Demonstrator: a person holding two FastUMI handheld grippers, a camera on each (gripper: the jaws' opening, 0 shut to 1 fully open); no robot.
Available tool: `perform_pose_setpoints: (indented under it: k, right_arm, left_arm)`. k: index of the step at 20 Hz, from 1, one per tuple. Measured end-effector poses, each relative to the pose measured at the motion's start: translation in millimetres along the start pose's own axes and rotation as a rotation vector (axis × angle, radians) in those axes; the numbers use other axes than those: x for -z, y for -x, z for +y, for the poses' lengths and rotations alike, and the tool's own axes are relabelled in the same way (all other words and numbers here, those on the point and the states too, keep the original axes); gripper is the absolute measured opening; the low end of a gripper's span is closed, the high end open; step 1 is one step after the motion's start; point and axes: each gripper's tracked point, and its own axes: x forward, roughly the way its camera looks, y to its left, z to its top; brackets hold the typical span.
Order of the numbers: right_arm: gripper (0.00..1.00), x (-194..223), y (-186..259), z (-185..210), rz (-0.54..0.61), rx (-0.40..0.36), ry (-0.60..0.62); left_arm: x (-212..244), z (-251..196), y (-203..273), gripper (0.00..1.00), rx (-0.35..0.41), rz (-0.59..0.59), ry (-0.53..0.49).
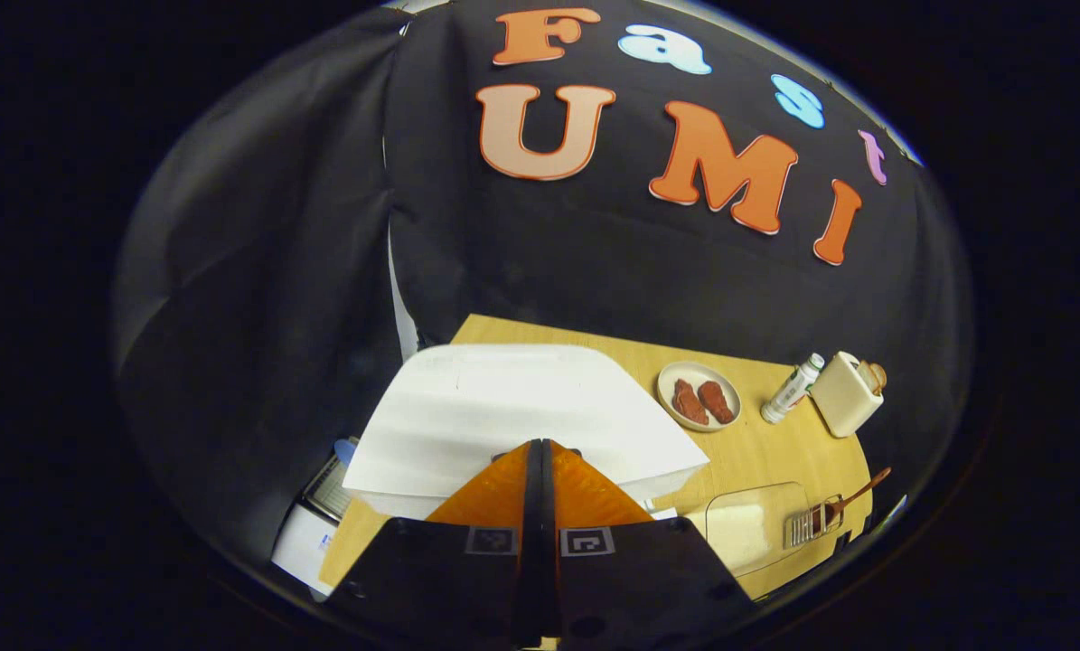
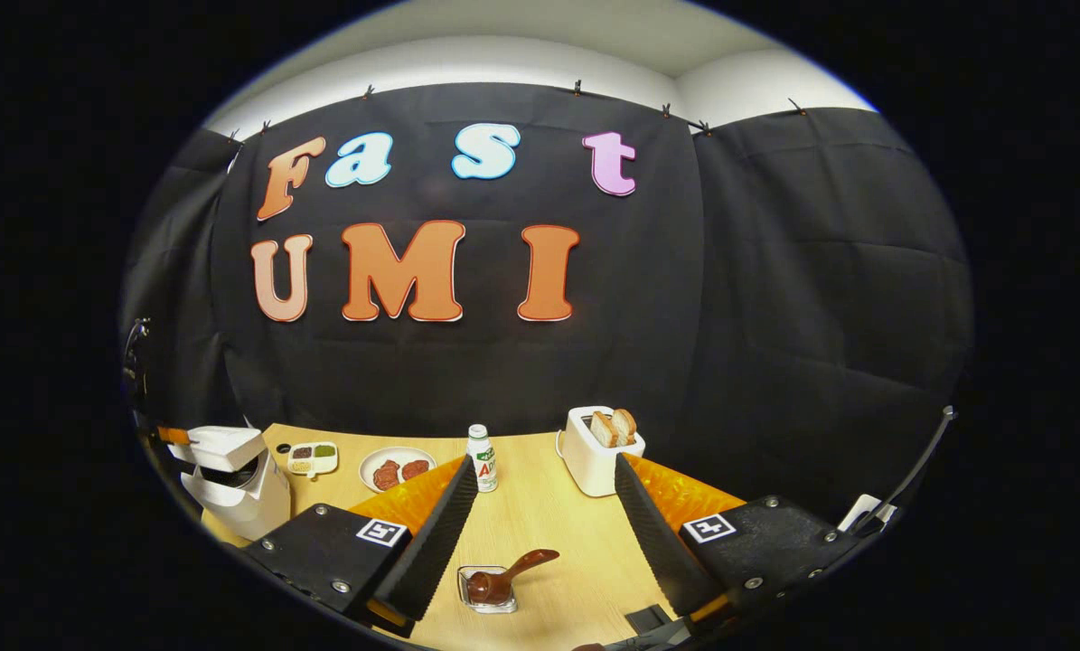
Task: Close the left gripper, press the button to open the rice cooker; take a wooden spoon from the chopstick holder with the right hand, scoop a spoonful of rice and pour it into the rice cooker, then put the wooden spoon back into the chopstick holder.
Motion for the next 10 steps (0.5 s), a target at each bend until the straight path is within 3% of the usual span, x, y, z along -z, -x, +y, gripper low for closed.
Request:
perform_pose_setpoints:
  k: [3,7,10]
  right_arm:
    - [0.95,-6.7,4.9,-0.3,-0.024,0.0,0.003]
    - [0.95,-8.1,9.1,-3.7,-0.035,0.003,-0.018]
    - [0.95,-10.5,11.1,-3.7,-0.043,-0.001,-0.027]
  left_arm:
    - [-42.6,4.9,13.3,0.04,-0.027,-0.101,-0.004]
    - [-69.8,-9.8,43.1,0.04,0.007,-0.2,0.074]
    - [-91.0,-11.5,77.5,0.04,0.001,-0.268,0.061]
